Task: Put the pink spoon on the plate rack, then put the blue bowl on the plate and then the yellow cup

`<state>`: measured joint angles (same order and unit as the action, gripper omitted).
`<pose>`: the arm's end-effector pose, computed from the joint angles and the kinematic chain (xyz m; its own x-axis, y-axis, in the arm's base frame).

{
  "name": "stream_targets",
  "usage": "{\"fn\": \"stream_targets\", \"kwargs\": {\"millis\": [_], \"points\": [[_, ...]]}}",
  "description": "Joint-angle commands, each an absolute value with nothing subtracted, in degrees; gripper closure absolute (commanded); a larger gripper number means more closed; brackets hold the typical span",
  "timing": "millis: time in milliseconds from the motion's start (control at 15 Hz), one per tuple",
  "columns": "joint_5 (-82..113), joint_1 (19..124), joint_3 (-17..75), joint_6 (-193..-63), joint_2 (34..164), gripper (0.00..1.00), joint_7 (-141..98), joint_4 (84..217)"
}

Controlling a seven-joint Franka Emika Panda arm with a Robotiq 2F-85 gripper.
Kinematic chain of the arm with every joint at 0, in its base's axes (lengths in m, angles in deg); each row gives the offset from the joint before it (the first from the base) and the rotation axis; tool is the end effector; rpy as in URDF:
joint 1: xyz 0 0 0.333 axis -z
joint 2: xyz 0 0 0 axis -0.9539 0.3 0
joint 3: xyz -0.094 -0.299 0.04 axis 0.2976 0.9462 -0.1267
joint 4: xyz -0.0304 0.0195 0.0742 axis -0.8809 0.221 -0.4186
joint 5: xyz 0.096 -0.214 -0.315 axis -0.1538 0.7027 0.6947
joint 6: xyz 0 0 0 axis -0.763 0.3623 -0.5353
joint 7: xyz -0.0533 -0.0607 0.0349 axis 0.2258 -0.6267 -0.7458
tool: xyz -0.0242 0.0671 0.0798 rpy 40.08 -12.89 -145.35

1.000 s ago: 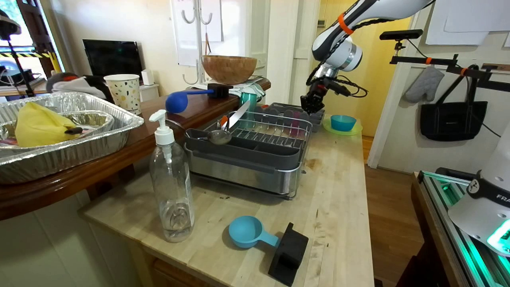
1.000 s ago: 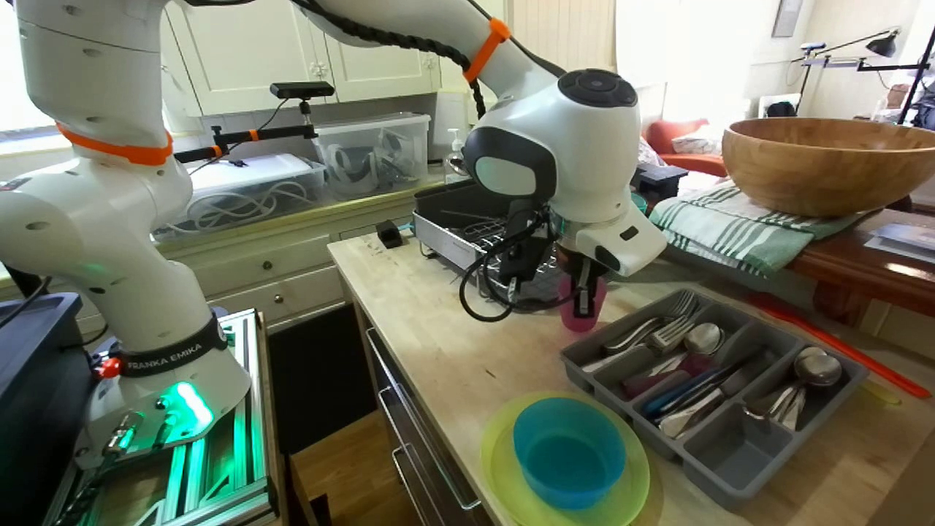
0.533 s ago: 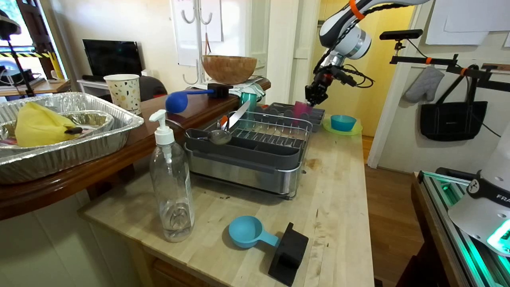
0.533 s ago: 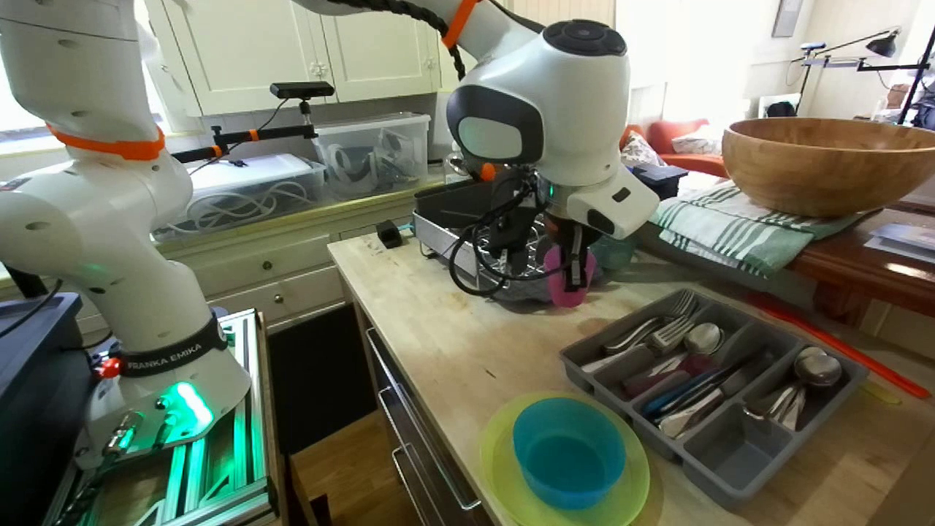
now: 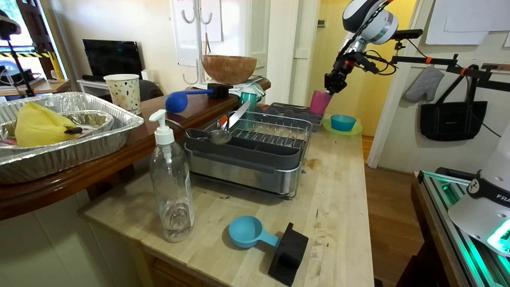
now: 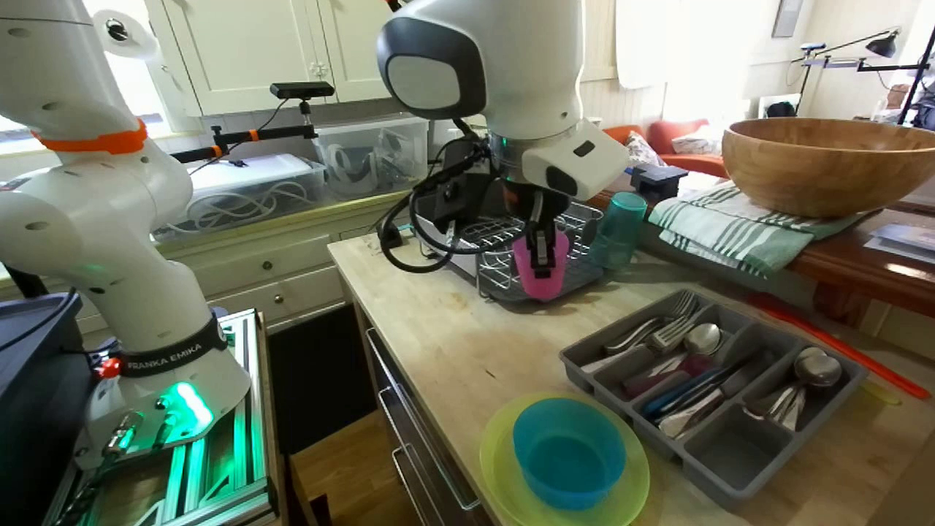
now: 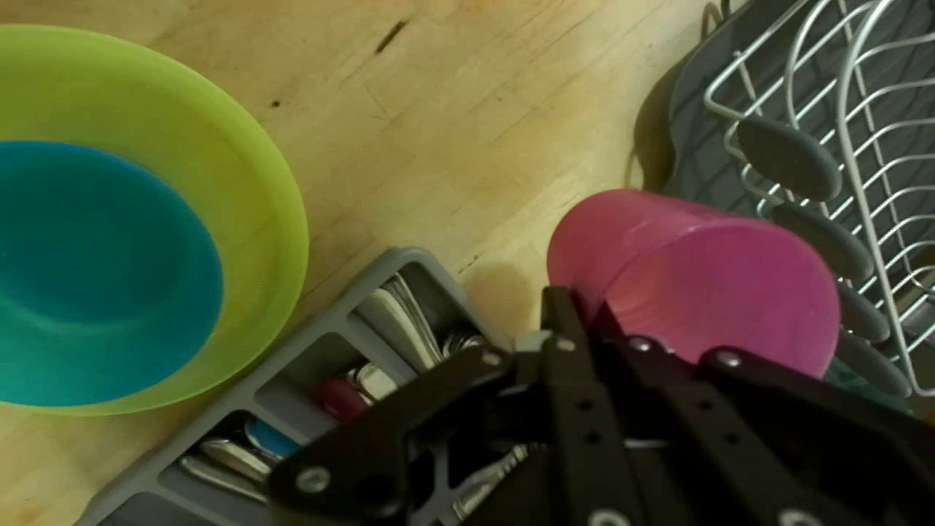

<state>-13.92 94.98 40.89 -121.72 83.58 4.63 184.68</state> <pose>0.4261 -0.3205 0.3755 0.8237 -0.5591 0.0948 -0.5017 -0.7963 -0.3379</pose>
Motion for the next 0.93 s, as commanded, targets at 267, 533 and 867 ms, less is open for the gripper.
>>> {"fn": "stream_targets", "kwargs": {"millis": [267,533,867], "points": [[-10.6,96.2,48.1,-121.5,76.8,0.99,5.6,189.2],[-12.2,97.2,51.3,-121.3,78.5,0.99,7.2,188.2],[-12.1,98.6,53.5,-121.2,81.5,0.99,7.2,187.0]]}}
